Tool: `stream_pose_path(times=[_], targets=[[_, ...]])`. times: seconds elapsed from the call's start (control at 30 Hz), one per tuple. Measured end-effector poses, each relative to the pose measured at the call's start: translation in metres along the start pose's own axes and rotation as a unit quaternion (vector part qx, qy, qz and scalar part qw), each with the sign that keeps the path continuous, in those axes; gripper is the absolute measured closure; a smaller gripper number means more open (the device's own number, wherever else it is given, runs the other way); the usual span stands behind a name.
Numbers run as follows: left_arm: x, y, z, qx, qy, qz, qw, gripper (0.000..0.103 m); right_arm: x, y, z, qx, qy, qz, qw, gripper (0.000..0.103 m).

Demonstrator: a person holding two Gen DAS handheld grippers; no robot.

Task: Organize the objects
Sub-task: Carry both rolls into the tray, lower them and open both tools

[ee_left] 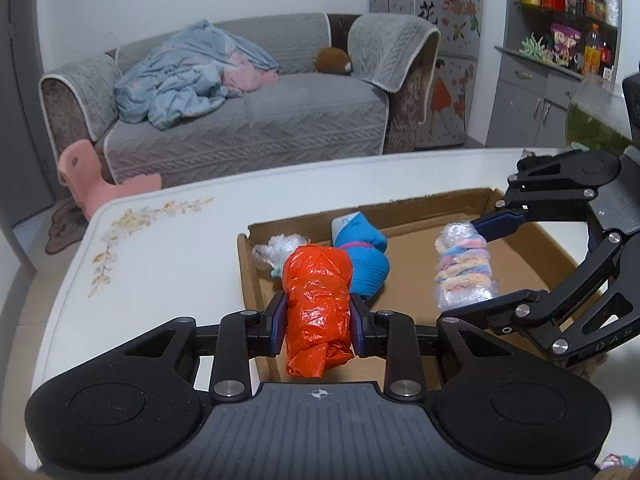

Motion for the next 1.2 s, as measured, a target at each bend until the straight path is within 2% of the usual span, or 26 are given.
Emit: stream_pose_path(times=[0.6, 0.93, 0.97, 1.1, 1.13, 1.2], targets=[[0.021, 0.06, 0.002, 0.006, -0.002, -0.091, 0.9959, 0.065, 0.017, 0.061, 0.006, -0.017, -0.01, -0.082, 0.996, 0.049], [0.022, 0.061, 0.009, -0.009, 0.007, -0.099, 0.995, 0.06, 0.03, 0.073, 0.002, -0.027, -0.031, -0.125, 0.991, 0.048], [0.021, 0.061, 0.008, -0.011, 0.01, -0.098, 0.9951, 0.055, 0.031, 0.074, 0.002, -0.028, -0.032, -0.128, 0.991, 0.048], [0.016, 0.055, 0.009, -0.021, 0.019, -0.092, 0.9954, 0.046, 0.031, 0.074, 0.002, -0.027, -0.038, -0.132, 0.99, 0.047], [0.014, 0.053, 0.009, -0.029, 0.024, -0.088, 0.9954, 0.038, 0.032, 0.073, 0.002, -0.026, -0.04, -0.133, 0.99, 0.047], [0.012, 0.049, 0.011, -0.027, 0.033, -0.082, 0.9957, 0.035, 0.032, 0.072, 0.001, -0.027, -0.041, -0.134, 0.99, 0.042]])
Point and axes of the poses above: each gripper's, at about its wrist camera, not at the fingertips, and y roughly the way its jaws point, z to its right, x to its underside, the point moved 10 cm from there along y, roughly the way its jaws point, and after that the axes turned 2 degrees about -x, right-handed, at the moved point
